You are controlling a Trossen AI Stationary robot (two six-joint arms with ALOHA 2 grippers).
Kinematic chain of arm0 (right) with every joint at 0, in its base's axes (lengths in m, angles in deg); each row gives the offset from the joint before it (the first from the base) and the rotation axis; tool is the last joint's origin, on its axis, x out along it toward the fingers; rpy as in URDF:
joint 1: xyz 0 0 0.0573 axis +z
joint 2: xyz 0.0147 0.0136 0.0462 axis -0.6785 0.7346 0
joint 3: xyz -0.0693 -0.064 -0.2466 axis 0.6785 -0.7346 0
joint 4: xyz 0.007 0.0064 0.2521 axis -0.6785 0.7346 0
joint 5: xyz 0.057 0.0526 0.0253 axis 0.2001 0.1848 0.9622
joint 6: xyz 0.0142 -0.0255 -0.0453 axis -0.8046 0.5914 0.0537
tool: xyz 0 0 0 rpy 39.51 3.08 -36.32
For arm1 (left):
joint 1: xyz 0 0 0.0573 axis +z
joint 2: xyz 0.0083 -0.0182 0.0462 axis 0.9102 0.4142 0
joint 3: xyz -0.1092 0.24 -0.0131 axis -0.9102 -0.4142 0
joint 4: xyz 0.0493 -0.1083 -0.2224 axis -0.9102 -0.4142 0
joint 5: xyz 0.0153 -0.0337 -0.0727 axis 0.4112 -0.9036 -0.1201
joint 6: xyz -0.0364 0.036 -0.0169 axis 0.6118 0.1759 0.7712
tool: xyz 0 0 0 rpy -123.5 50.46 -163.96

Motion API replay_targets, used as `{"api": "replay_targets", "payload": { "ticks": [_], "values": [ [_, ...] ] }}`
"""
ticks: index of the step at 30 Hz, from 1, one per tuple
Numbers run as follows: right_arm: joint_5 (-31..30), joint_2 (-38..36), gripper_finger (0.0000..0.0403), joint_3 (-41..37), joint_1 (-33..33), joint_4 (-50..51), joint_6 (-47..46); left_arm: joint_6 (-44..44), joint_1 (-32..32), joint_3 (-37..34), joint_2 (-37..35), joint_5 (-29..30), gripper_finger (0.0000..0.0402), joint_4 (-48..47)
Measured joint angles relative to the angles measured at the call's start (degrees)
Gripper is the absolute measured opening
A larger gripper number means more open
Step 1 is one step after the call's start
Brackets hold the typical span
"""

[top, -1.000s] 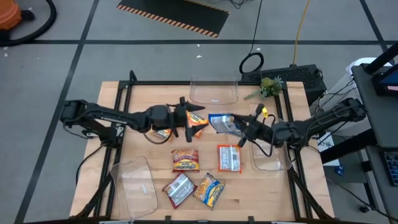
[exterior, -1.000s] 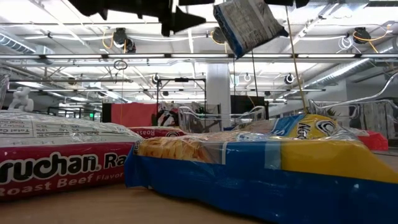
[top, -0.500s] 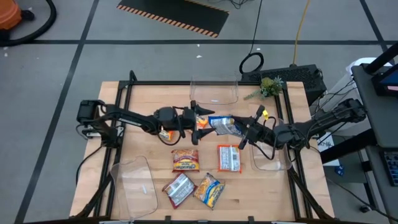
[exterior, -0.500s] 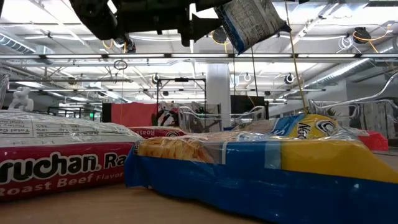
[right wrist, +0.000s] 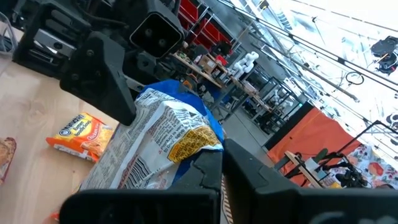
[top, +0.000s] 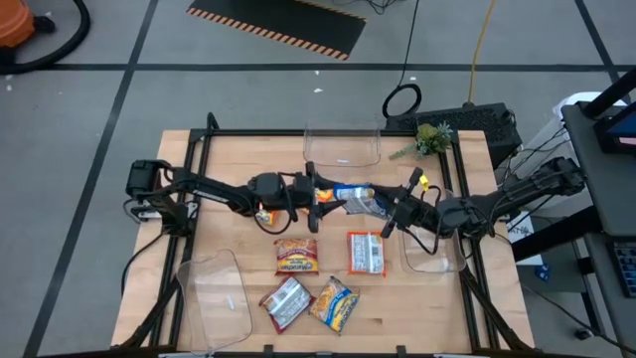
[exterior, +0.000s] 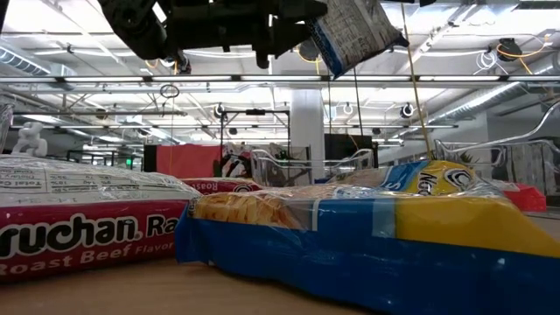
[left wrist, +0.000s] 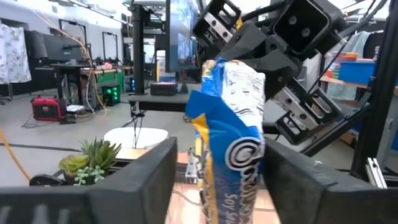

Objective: Sort Maruchan noodles
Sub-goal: Put the top blue noodle pack into the top transparent bin

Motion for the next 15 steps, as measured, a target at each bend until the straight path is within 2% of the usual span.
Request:
{"api": "replay_targets", "payload": {
  "ticks": [7,15],
  "values": [
    [-0.1,0.0,0.0,0.0,0.0,0.0,0.0,-1.3,0.1,0.0,0.0,-2.9,0.0127,-0.3],
    [-0.2,0.0,0.0,0.0,0.0,0.4,0.0,-2.1,0.2,0.0,0.0,-3.8,0.0112,-0.3]
  ]
}}
